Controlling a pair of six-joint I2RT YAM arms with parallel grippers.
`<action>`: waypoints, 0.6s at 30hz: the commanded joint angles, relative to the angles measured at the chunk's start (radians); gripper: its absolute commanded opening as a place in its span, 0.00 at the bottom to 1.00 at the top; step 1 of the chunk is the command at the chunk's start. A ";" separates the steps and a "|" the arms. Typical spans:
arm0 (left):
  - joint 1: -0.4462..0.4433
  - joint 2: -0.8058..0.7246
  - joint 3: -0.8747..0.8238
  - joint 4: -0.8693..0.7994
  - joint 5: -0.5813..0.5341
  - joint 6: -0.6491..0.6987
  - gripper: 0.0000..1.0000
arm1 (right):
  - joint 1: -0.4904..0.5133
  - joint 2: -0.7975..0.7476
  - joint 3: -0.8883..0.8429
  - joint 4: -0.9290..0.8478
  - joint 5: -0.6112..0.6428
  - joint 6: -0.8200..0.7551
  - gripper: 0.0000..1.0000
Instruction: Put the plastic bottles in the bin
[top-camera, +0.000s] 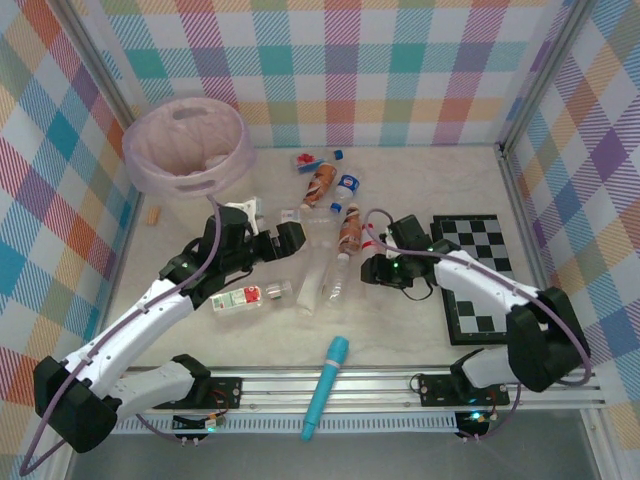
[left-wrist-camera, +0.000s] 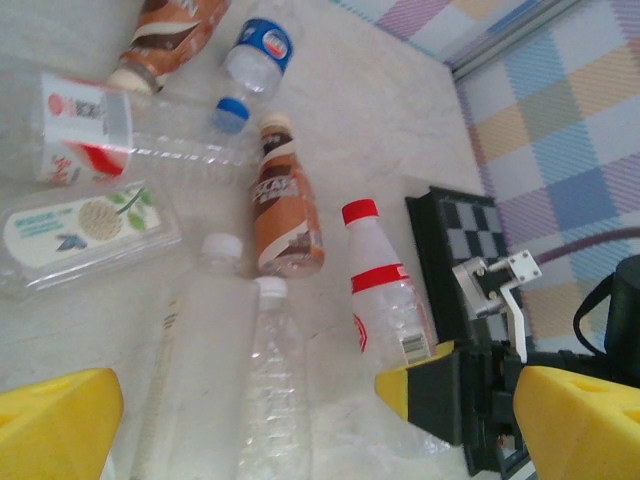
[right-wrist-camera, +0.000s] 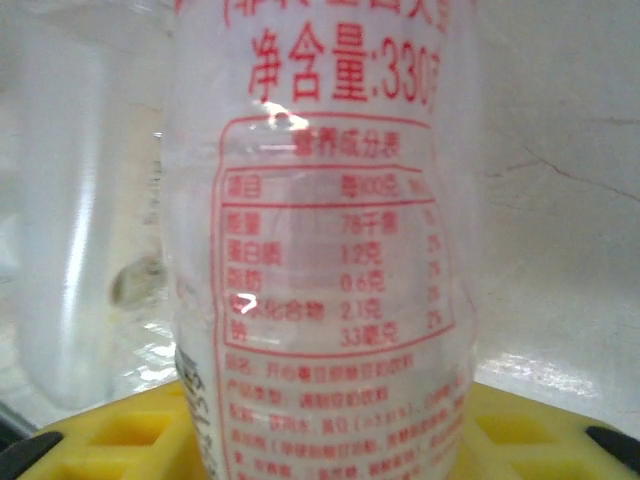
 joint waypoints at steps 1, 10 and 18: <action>-0.006 0.011 0.001 0.136 0.057 -0.038 1.00 | 0.001 -0.067 -0.003 0.088 -0.104 -0.053 0.48; -0.015 0.096 -0.066 0.460 0.245 -0.208 1.00 | 0.052 -0.117 0.002 0.283 -0.313 -0.164 0.48; -0.071 0.186 -0.047 0.480 0.220 -0.222 1.00 | 0.095 -0.146 -0.034 0.501 -0.352 -0.132 0.49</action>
